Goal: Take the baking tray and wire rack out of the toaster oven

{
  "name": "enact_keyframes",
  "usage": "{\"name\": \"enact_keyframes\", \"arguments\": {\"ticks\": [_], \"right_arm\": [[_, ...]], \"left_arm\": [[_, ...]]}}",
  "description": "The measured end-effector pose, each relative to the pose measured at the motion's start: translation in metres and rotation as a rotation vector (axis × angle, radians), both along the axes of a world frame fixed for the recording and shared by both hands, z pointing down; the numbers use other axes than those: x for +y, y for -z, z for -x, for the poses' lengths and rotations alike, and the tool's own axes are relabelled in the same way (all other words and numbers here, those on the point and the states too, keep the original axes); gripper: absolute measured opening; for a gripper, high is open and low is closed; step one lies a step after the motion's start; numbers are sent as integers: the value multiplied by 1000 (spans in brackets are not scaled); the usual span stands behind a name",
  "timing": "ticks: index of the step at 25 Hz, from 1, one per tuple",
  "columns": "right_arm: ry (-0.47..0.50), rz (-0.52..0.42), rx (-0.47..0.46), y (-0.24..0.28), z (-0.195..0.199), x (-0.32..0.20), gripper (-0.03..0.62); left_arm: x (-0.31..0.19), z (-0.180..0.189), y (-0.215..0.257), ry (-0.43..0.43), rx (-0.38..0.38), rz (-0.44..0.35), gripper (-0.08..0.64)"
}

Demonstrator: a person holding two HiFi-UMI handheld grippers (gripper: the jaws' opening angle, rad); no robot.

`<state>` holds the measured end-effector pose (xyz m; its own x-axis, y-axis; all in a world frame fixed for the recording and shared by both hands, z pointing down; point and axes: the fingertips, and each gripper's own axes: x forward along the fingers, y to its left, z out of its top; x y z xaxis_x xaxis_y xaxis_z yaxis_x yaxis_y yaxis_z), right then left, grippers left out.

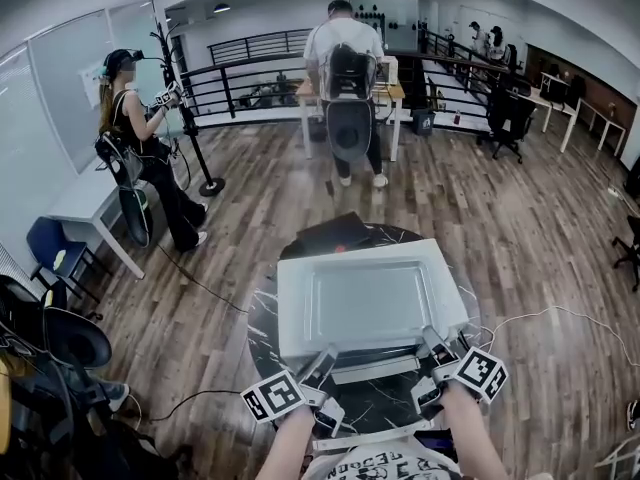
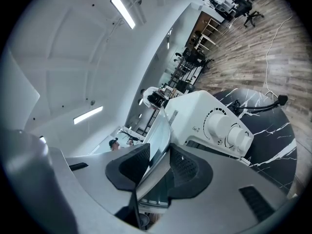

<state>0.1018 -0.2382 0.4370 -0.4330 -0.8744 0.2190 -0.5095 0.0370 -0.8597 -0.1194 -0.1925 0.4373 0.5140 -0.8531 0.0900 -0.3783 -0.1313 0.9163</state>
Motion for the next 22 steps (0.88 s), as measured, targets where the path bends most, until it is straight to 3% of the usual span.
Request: {"name": "enact_keyframes", "arguments": {"ticks": [6, 8, 10, 22], "right_arm": [[59, -45, 27, 7, 4, 5, 126], [92, -67, 23, 12, 9, 9, 195], [111, -78, 13, 17, 12, 13, 210], [87, -65, -17, 15, -8, 53, 209]], "left_arm": [[2, -2, 6, 43, -40, -21, 66], [4, -4, 12, 42, -30, -39, 112], [7, -5, 16, 39, -7, -49, 154], [54, -9, 19, 66, 14, -67, 158]]}}
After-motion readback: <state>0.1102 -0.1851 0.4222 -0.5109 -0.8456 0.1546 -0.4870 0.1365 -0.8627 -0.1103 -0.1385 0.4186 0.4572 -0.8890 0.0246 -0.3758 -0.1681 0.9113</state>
